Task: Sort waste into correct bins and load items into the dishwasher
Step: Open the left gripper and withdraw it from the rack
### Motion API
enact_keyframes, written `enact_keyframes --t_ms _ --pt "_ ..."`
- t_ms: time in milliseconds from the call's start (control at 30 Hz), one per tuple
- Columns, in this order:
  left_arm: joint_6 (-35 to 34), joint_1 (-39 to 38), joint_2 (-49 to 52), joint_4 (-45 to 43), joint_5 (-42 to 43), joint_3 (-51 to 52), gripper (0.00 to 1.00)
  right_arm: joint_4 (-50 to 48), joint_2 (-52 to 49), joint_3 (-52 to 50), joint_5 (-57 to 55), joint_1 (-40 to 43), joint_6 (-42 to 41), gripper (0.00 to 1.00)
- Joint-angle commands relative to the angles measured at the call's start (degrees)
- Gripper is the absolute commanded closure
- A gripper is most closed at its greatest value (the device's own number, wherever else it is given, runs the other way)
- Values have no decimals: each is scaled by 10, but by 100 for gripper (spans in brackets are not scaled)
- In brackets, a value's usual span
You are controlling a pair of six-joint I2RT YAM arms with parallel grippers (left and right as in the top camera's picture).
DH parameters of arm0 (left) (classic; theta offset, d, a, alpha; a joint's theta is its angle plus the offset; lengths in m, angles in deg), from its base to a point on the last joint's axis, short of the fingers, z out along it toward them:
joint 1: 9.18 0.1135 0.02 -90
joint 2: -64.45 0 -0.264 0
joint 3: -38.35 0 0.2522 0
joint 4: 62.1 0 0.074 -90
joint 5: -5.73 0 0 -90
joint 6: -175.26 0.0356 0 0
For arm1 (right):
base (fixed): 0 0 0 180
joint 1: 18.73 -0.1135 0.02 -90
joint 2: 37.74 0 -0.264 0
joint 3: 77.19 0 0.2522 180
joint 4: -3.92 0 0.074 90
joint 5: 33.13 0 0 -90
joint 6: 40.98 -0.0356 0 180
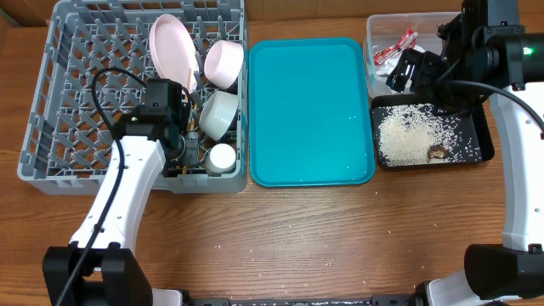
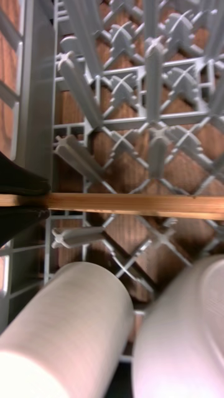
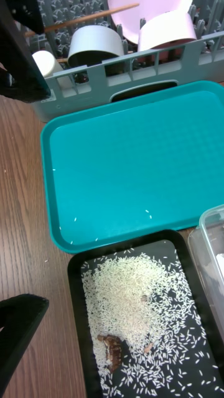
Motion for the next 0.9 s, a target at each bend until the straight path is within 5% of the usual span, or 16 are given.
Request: enact_keyframes --t_ms 0,133,333,533,867 --pt "-26 3 2 -1 -20 6 74 -3 5 -2 -4 -3 2 0" --pt "-51 3 2 -1 -19 6 54 -3 5 -2 -4 -3 2 0" --pt "-121 2 -2 9 2 -4 61 -3 5 -2 -4 -3 2 0" --pt "-122 -27 -53 18 90 -52 59 -3 5 -2 -4 -3 2 0" --pt "-122 -195 -101 -59 148 -64 52 -3 5 -2 -4 -3 2 0"
